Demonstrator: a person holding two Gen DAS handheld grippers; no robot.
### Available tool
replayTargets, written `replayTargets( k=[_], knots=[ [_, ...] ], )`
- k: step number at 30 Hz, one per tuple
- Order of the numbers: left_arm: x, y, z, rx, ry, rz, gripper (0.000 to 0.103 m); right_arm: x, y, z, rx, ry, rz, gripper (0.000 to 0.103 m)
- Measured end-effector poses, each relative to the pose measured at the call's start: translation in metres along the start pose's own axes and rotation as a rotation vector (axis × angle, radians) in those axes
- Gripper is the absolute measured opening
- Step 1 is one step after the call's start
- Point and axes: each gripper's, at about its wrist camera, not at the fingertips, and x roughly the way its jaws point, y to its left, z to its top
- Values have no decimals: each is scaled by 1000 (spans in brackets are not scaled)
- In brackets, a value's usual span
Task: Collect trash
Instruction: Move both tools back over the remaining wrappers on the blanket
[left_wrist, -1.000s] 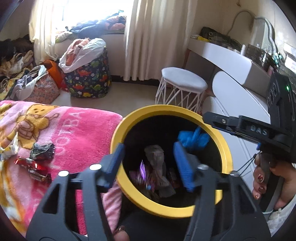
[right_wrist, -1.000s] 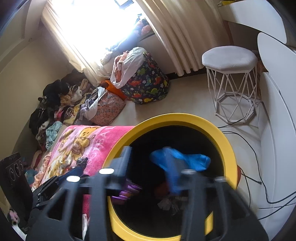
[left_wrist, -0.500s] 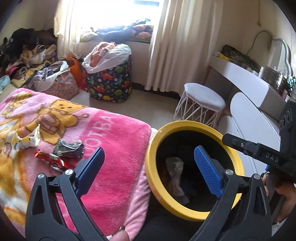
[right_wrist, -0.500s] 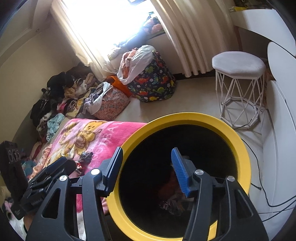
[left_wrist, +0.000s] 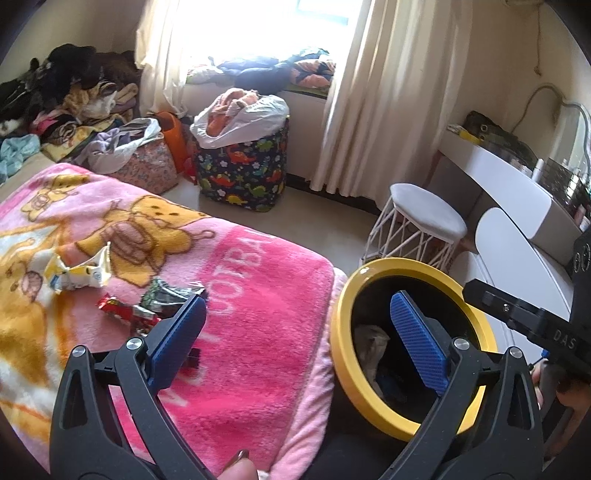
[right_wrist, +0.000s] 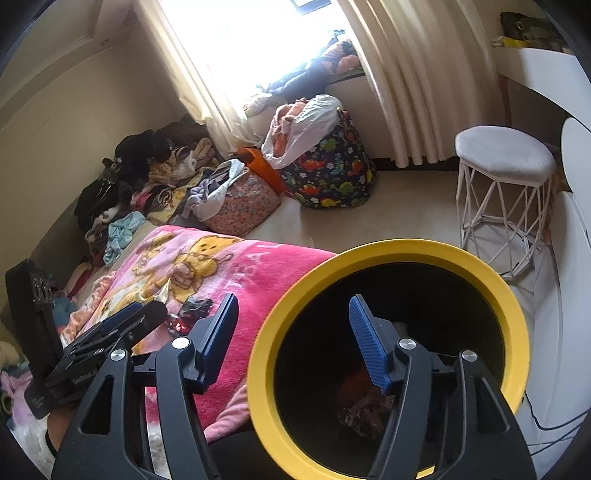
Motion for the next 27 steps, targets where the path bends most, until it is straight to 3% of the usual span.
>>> replayTargets(
  k=[27],
  knots=[
    [-9, 91, -3, -153, -8, 150, 92, 52, 78, -12, -180, 124, 124, 60]
  ],
)
